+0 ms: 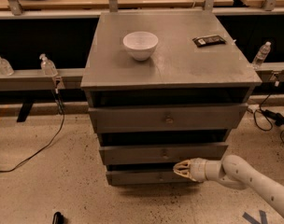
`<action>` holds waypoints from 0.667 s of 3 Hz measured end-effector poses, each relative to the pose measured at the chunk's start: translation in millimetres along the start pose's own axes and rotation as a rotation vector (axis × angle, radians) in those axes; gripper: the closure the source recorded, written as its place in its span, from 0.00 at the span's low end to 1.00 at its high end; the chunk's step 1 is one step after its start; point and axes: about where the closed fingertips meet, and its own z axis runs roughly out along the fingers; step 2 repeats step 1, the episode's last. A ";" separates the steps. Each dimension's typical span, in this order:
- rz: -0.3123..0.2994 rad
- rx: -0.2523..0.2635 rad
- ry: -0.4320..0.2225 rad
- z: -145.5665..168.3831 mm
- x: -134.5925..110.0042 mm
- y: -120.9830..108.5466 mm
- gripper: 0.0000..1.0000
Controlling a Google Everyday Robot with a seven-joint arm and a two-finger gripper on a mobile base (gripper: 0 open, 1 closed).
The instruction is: Close middle drawer
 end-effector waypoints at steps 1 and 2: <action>0.080 -0.005 -0.052 -17.3 13.7 31.6 1.00; 0.080 -0.005 -0.052 -17.3 13.7 31.6 1.00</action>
Offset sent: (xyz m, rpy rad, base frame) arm 0.0000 0.0000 0.0000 0.0000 0.0000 0.0000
